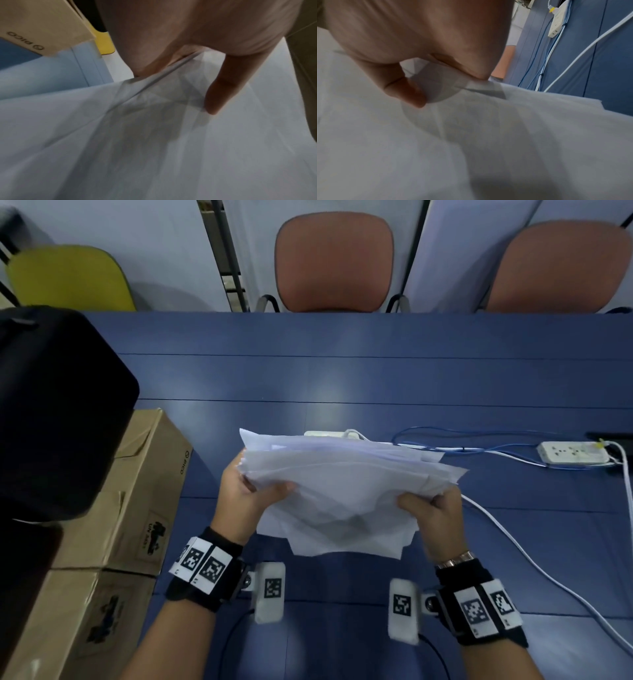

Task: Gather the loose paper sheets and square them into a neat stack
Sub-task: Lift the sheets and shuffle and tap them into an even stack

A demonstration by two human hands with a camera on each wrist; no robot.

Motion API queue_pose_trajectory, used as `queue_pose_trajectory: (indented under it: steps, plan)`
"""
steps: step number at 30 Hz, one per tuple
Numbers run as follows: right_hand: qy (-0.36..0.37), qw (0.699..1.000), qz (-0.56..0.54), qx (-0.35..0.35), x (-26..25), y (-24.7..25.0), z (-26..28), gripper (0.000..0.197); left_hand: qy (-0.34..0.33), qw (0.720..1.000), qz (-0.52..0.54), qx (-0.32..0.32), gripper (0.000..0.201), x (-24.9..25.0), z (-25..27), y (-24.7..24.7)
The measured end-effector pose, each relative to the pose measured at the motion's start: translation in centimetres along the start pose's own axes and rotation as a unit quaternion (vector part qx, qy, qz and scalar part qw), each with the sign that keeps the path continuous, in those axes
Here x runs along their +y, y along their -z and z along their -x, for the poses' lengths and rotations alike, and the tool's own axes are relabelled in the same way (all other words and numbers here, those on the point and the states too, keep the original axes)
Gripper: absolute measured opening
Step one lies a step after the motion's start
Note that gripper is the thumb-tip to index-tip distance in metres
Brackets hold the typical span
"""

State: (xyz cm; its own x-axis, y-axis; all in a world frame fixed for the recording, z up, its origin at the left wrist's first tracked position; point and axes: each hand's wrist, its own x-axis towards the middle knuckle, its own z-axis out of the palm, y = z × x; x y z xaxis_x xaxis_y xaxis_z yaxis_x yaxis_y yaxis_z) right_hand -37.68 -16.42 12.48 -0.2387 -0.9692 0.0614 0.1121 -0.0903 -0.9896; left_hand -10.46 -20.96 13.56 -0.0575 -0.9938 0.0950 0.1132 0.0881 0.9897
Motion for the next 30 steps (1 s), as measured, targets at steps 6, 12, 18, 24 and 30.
queue_pose_trajectory:
  steps: [6,12,18,24,30]
  plan:
    - [0.047,0.997,0.049,0.039,-1.0,-1.0,0.1,0.029,-0.008,0.999,-0.031,0.043,0.038,0.7,-0.1,-0.6]
    - [0.069,0.995,0.018,0.066,-3.0,-1.6,0.0,0.023,0.049,0.996,-0.069,-0.023,0.038,-0.3,-0.8,0.6]
    - [-0.009,0.996,0.058,-0.073,-2.9,0.8,-1.2,0.023,0.022,0.999,-0.017,0.037,0.039,-0.3,-1.2,0.3]
    - [-0.024,0.997,0.067,0.003,-1.1,0.2,-1.6,0.007,0.049,0.998,-0.002,0.040,0.012,-0.6,-1.4,-0.4]
    - [-0.073,0.995,0.065,-0.017,1.1,0.5,-1.0,0.022,0.093,0.995,-0.002,0.034,0.027,-3.2,-0.7,0.0]
